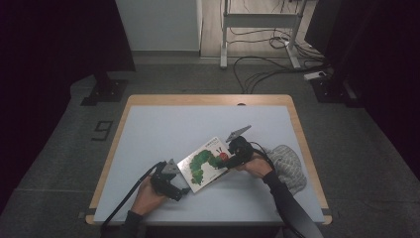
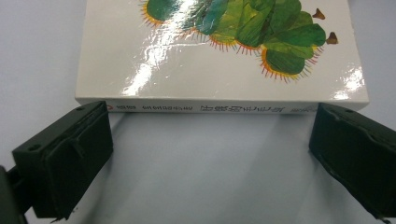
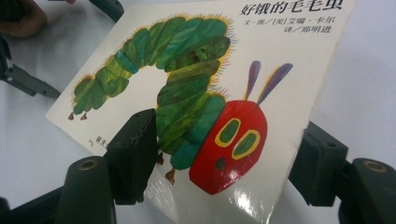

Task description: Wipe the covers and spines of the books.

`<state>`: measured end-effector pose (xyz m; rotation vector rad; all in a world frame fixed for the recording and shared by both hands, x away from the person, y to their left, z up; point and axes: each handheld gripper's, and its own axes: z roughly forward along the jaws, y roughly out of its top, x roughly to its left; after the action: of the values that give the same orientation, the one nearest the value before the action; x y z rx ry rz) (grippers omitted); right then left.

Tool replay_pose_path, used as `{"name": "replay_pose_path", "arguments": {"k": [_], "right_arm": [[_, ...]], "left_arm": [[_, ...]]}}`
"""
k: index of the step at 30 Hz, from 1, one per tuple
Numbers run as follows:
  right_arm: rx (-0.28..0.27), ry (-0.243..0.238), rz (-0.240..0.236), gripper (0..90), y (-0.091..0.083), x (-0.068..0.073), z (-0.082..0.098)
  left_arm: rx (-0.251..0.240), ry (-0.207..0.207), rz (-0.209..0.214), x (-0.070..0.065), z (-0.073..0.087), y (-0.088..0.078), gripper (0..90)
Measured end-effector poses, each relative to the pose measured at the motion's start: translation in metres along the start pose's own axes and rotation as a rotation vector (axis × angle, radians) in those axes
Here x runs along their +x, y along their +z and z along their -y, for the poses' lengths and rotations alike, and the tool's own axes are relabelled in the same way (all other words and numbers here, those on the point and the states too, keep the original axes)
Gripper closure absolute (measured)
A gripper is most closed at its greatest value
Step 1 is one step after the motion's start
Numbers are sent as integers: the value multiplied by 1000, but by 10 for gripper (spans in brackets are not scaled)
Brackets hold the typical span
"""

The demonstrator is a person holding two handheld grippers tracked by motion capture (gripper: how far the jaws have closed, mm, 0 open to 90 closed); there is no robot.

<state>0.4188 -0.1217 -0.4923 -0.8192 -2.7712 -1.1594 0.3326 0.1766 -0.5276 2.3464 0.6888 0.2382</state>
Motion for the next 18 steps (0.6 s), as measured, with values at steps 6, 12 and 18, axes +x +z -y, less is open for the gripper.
{"name": "replay_pose_path", "arguments": {"k": [6, 12, 18], "right_arm": [[7, -19, 11, 343, -3, 2, 4], [-1, -38, 13, 381, -11, 5, 11], [3, -48, 23, 397, -15, 8, 18]], "left_arm": [[2, -32, 14, 2, 0, -2, 0], [7, -39, 19, 3, -1, -3, 0], [-8, -54, 31, 4, -2, -6, 0]]}}
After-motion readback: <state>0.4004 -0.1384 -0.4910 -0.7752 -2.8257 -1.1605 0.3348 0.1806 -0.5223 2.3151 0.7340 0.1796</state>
